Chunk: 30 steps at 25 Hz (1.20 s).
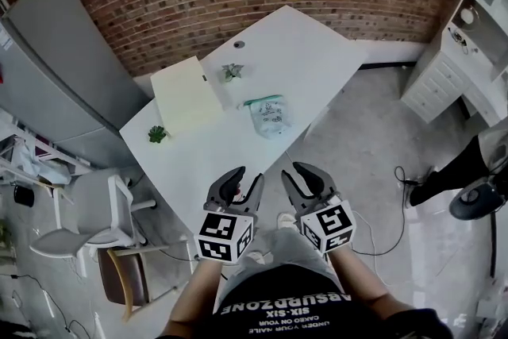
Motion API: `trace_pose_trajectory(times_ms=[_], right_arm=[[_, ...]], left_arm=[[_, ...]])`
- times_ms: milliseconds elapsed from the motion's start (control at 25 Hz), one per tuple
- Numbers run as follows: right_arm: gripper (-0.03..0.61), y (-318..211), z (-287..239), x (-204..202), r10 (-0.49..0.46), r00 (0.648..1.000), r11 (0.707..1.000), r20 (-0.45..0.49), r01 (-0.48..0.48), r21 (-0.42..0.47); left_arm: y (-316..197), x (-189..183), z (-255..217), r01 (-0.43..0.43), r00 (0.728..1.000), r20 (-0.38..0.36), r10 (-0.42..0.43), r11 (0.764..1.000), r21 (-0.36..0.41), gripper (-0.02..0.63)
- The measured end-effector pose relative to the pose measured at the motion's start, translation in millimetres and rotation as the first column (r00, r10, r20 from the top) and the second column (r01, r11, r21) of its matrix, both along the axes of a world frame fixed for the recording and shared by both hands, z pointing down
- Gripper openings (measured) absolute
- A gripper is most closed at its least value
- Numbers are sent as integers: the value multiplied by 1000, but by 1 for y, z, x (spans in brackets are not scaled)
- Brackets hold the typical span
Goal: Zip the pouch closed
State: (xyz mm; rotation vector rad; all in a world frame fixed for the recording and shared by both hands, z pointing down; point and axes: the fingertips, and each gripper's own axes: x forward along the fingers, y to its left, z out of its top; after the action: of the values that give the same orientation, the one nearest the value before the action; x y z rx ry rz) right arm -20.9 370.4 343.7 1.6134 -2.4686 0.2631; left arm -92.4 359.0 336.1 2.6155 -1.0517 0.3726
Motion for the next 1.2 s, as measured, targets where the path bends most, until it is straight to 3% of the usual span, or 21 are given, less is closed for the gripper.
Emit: trace_pose_trajectory(times_ms=[560,1200], right_arm=[[92,-67,29,52,-93,996,993,1,93,-78],[92,-131,25,98,-219,974,975,-56,216,-60]], left_arm=[[-68,37,24,76,996,45,-74,996,-53,138],[-129,59,38,219,975,41,-216,973,-78,138]])
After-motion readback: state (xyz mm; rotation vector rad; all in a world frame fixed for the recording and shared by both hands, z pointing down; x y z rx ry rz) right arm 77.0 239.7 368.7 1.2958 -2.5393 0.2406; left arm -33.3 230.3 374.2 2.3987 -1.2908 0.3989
